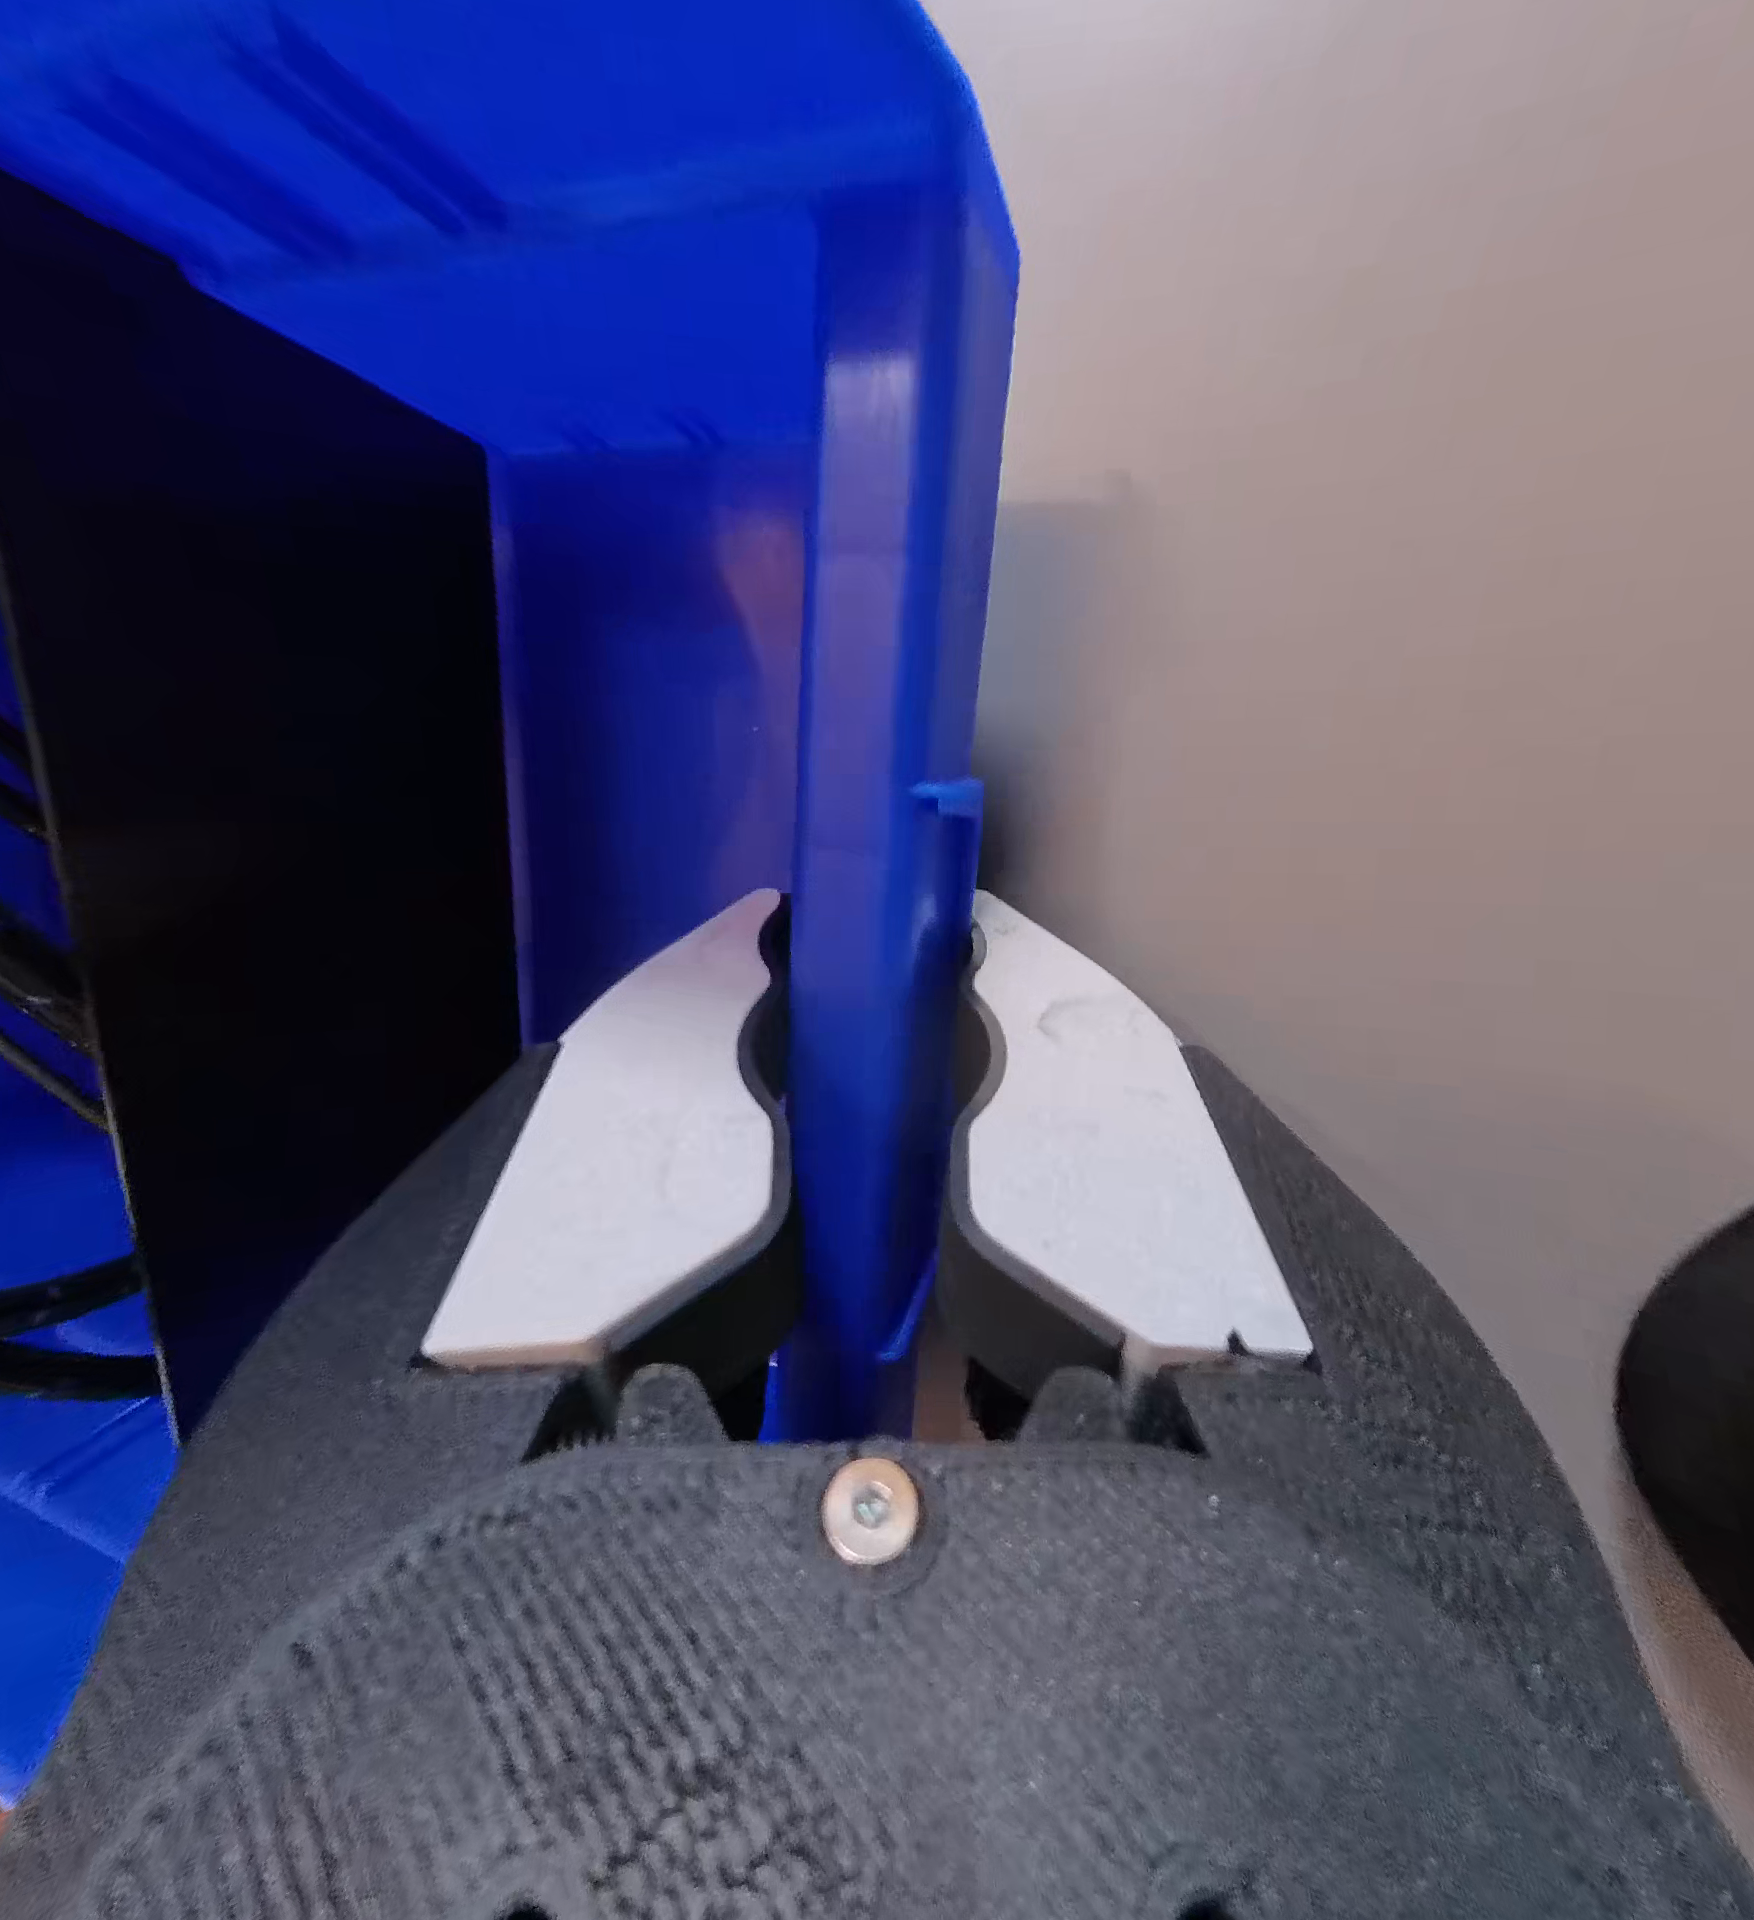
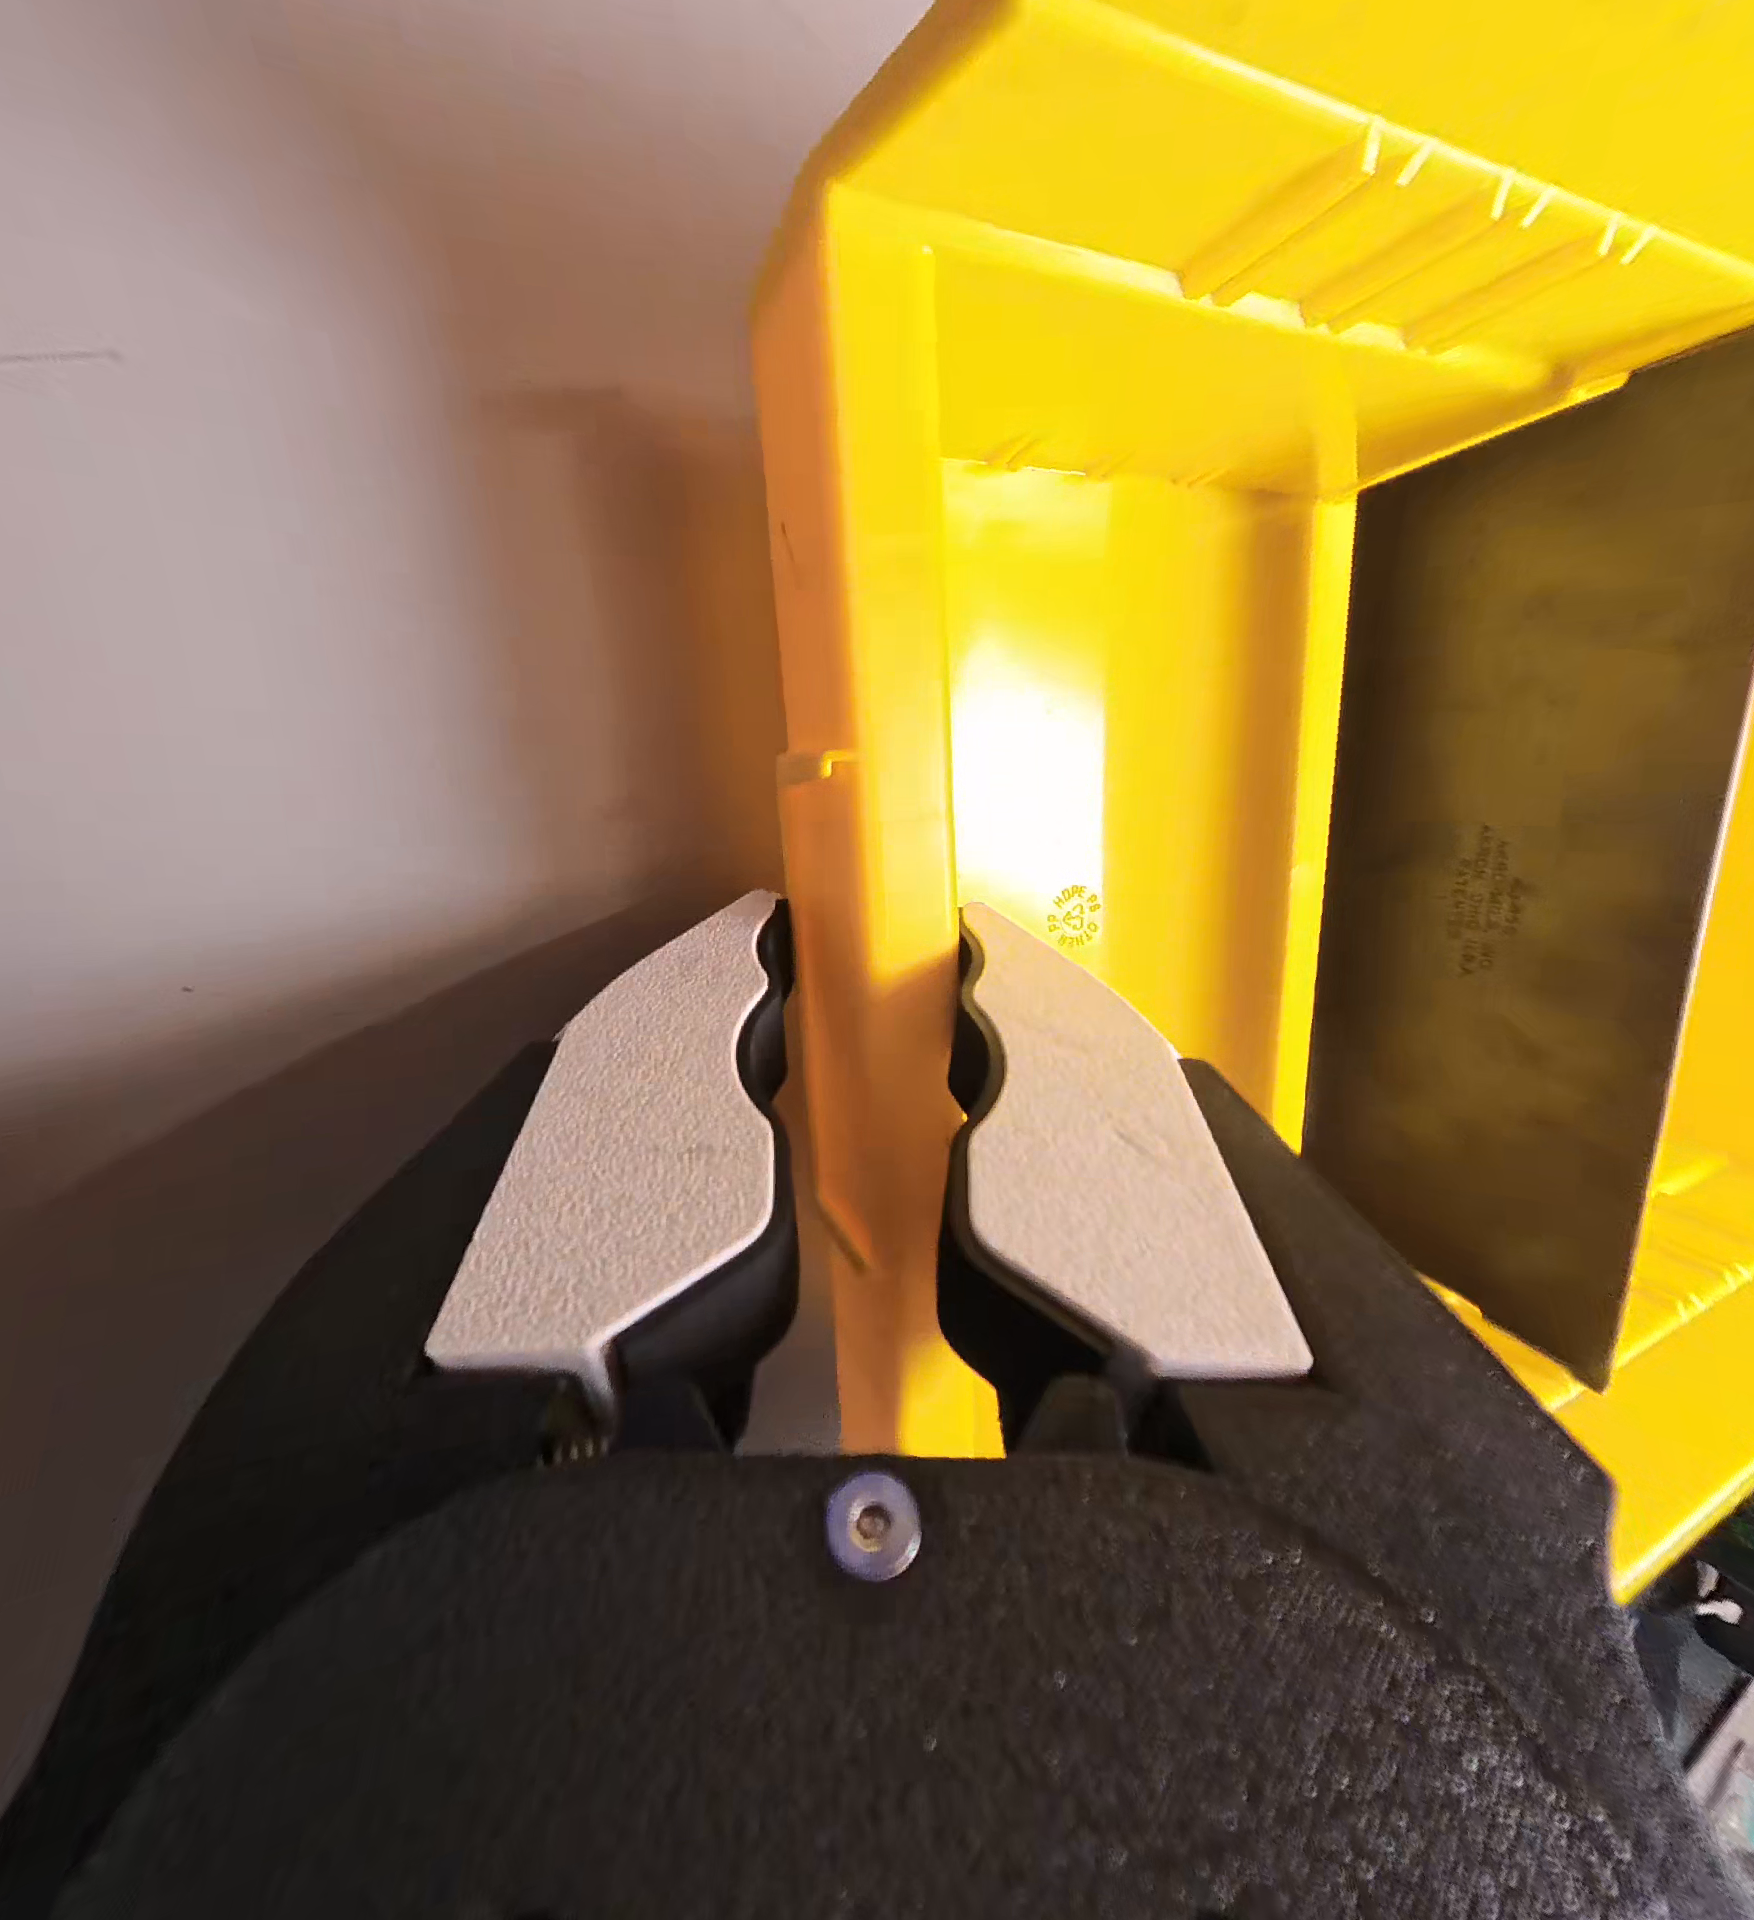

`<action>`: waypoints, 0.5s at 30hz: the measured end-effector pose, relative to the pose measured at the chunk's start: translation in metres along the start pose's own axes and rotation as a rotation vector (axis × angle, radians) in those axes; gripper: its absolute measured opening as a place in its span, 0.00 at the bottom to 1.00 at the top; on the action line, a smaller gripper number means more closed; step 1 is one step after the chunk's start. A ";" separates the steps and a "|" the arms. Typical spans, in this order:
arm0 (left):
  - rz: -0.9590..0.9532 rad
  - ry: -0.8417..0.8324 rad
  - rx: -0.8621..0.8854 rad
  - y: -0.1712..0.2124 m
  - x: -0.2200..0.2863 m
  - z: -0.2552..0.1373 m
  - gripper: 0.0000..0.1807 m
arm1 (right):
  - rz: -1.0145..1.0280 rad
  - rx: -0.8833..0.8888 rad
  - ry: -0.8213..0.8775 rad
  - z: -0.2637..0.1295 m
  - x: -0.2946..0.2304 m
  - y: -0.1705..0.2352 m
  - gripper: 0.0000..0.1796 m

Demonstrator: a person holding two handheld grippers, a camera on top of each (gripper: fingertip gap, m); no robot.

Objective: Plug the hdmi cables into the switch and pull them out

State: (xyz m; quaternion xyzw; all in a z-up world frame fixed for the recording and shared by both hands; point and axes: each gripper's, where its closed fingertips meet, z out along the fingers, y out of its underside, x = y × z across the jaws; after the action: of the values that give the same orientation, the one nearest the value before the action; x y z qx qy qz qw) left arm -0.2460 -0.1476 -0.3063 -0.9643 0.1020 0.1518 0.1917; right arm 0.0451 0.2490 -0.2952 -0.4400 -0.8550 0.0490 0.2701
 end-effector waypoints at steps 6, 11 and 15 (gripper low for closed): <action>-0.021 0.006 -0.005 -0.003 -0.009 0.005 0.15 | 0.013 0.014 0.003 0.002 0.003 0.000 0.15; -0.016 -0.003 0.000 -0.003 -0.010 0.005 0.16 | 0.046 0.033 0.011 0.002 0.004 -0.001 0.15; -0.004 -0.055 0.022 -0.003 -0.012 0.004 0.17 | 0.132 0.117 0.035 -0.010 0.006 -0.012 0.18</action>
State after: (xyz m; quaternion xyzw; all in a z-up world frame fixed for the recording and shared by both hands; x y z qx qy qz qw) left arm -0.2571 -0.1417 -0.3050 -0.9578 0.0963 0.1766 0.2053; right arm 0.0388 0.2445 -0.2800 -0.4799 -0.8148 0.1086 0.3065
